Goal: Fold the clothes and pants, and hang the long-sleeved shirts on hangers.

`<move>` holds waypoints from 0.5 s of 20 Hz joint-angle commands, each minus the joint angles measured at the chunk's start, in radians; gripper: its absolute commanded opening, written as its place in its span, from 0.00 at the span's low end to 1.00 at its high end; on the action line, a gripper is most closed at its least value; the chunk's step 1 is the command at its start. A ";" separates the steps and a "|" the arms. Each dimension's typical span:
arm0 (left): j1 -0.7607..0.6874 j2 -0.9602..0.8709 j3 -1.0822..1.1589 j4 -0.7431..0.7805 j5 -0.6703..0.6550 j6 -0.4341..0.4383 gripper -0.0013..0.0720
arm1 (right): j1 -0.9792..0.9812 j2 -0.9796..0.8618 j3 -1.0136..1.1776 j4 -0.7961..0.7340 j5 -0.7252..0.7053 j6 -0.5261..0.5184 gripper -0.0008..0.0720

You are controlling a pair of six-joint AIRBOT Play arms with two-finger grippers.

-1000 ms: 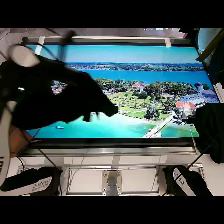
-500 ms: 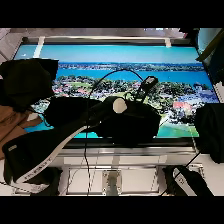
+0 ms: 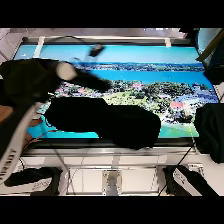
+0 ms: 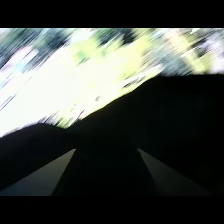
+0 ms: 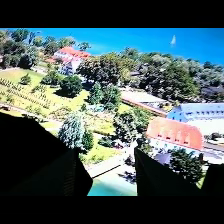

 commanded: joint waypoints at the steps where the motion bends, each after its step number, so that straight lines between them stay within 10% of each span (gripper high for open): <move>1: 0.343 0.106 -0.136 0.082 -0.294 -0.034 0.56 | 0.001 -0.031 -0.119 0.072 0.031 0.000 0.58; 10: 0.688 0.204 -0.645 -0.023 -0.009 -0.035 0.57 | 0.001 -0.030 -0.613 0.228 0.027 -0.090 0.58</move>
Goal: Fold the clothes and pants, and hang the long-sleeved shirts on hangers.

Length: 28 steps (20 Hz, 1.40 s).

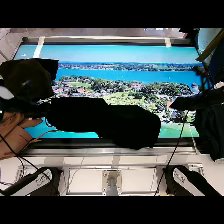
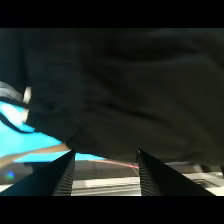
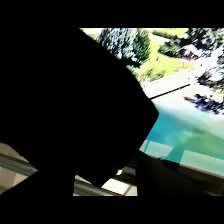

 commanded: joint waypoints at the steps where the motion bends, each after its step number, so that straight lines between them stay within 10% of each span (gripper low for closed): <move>1: 0.062 0.013 -0.135 -0.037 0.113 -0.001 0.60 | 0.001 -0.001 -0.153 0.064 0.001 -0.041 0.58; 14: 0.090 -0.006 -0.122 0.019 0.261 0.026 0.60 | 0.001 -0.001 -0.179 0.068 -0.027 -0.065 0.58; 21: 0.050 -0.138 -0.122 -0.189 0.294 0.106 0.59 | 0.001 -0.001 -0.179 0.068 -0.061 -0.064 0.58; 22: 0.051 -0.142 -0.122 -0.228 0.294 0.137 0.46 | 0.001 -0.001 -0.179 0.068 -0.058 -0.064 0.58; 23: 0.051 -0.142 -0.120 -0.247 0.294 0.164 0.09 | 0.001 -0.001 -0.179 0.064 -0.058 -0.064 0.58; 28: 0.051 -0.087 -0.120 -0.244 0.280 0.185 0.04 | 0.000 0.004 -0.179 -0.118 -0.033 -0.065 0.58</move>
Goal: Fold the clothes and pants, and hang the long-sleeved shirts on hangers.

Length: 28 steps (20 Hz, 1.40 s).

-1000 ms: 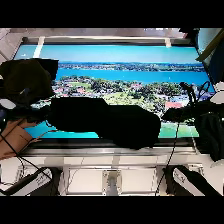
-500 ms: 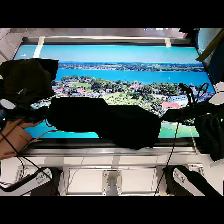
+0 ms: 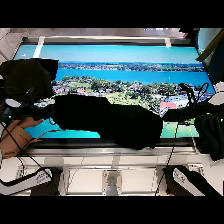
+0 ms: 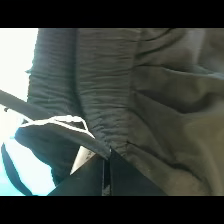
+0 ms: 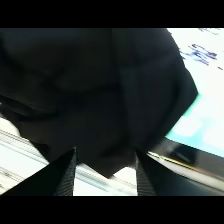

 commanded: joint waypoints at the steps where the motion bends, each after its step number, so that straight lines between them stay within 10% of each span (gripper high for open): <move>1: -0.001 0.049 0.001 -0.005 -0.007 0.030 0.04 | 0.000 0.003 -0.003 -0.175 0.014 0.000 0.58; 9: -0.001 0.221 0.001 0.055 -0.007 0.029 0.04 | 0.000 -0.035 -0.271 -0.033 -0.410 -0.028 0.58; 22: -0.001 0.221 0.000 0.055 -0.007 0.010 0.04 | 0.001 -0.223 -0.278 0.201 -0.402 -0.209 0.58; 23: -0.001 0.221 0.000 0.055 -0.008 0.010 0.04 | 0.001 -0.239 -0.278 0.201 -0.402 -0.208 0.54; 25: -0.001 0.221 0.001 0.055 -0.007 0.011 0.04 | 0.001 -0.259 -0.277 0.202 -0.411 -0.208 0.03; 28: 0.001 0.228 0.017 0.064 -0.005 0.011 0.04 | 0.000 -0.239 -0.227 0.196 -0.363 -0.207 0.02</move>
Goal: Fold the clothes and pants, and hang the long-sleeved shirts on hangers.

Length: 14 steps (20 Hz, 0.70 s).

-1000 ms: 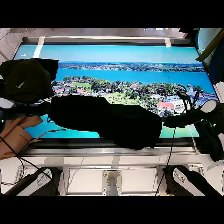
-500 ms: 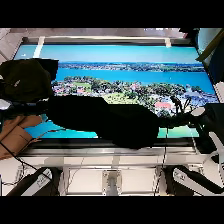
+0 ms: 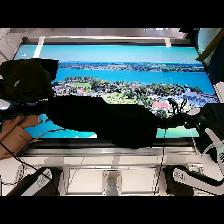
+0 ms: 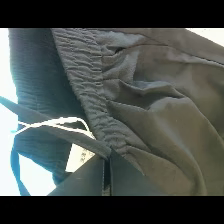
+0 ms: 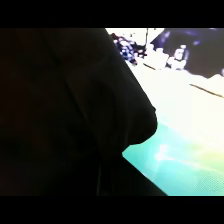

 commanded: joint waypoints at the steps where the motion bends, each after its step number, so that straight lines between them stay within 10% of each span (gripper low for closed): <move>1: 0.005 0.011 0.038 0.020 0.000 -0.001 0.04 | 0.000 0.022 0.082 -0.021 0.084 0.000 0.02; 12: 0.082 0.092 0.204 0.028 -0.101 -0.001 0.03 | 0.001 0.077 0.623 -0.198 0.029 0.127 0.02; 13: 0.082 0.092 0.175 0.028 -0.101 -0.001 0.04 | 0.001 0.032 0.623 -0.189 0.038 0.152 0.05; 14: 0.082 0.092 0.141 0.028 -0.101 -0.001 0.03 | 0.001 -0.016 0.623 -0.175 0.038 0.193 0.38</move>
